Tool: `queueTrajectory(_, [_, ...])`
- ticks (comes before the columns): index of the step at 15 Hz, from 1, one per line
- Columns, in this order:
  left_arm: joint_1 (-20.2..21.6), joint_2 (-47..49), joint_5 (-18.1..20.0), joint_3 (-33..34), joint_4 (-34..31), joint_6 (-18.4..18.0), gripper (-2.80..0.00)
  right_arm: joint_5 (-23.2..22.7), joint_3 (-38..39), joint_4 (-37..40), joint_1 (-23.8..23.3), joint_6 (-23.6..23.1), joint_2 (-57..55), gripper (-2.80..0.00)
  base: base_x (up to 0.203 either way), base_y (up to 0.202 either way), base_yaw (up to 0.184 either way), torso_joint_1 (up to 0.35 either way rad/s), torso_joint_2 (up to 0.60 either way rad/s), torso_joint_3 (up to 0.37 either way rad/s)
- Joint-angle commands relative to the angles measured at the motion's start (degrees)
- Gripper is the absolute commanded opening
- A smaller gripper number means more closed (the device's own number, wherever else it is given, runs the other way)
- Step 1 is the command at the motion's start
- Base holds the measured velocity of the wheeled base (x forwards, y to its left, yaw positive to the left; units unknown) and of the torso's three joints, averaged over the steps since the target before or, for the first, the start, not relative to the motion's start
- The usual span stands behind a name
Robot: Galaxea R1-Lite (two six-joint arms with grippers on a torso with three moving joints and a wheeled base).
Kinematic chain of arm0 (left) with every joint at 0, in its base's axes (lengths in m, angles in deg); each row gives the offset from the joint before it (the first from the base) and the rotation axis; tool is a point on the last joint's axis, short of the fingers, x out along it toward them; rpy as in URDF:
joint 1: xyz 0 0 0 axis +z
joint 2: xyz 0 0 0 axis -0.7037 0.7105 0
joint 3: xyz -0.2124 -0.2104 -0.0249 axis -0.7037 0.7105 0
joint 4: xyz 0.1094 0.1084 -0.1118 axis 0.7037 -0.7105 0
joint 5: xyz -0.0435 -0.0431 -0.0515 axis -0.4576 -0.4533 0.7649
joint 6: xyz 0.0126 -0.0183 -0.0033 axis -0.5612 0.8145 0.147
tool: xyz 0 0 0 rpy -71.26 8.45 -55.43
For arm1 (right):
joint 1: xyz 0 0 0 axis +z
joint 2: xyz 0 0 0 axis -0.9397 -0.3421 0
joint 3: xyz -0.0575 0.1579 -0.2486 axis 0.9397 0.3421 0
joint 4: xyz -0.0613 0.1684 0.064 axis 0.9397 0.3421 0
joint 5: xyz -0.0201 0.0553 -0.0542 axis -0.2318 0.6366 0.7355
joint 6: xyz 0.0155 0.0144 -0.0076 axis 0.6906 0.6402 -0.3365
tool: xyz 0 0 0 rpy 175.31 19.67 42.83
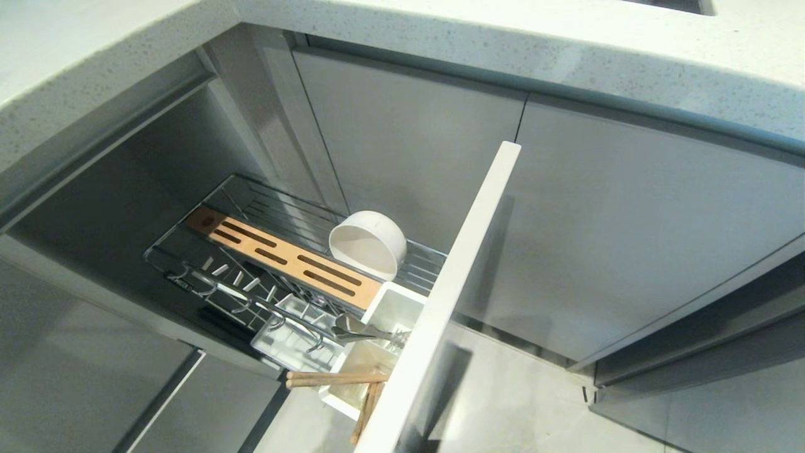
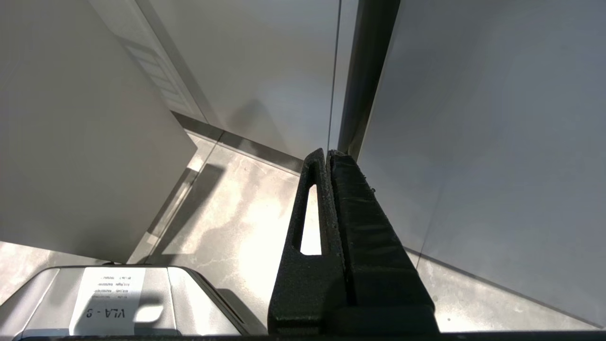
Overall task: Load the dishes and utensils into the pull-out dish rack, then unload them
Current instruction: Take the plate out of the cupboard
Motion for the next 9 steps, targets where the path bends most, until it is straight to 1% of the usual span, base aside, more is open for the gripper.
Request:
queueTrajectory(1, [-0.6, 3.7, -3.1, -4.1, -8.7, -1.4, -2.80, 0.0, 0.1, 0.0, 0.0, 0.0, 0.0, -2.80, 0.000, 0.000, 0.000, 0.000, 0.00, 0.000])
queueTrajectory(3, [-2.6, 5.5, -7.8, -5.5, -9.6, -2.8, -2.80, 0.0, 0.1, 0.0, 0.0, 0.0, 0.0, -2.80, 0.000, 0.000, 0.000, 0.000, 0.00, 0.000])
queueTrajectory(6, [-4.9, 8.0, -10.5, -7.8, -12.0, -3.1, -2.80, 0.0, 0.1, 0.0, 0.0, 0.0, 0.0, -2.80, 0.000, 0.000, 0.000, 0.000, 0.00, 0.000])
queueTrajectory(9, [-5.3, 8.3, -10.9, -8.2, -12.2, -3.0, -2.80, 0.0, 0.1, 0.0, 0.0, 0.0, 0.0, -2.80, 0.000, 0.000, 0.000, 0.000, 0.00, 0.000])
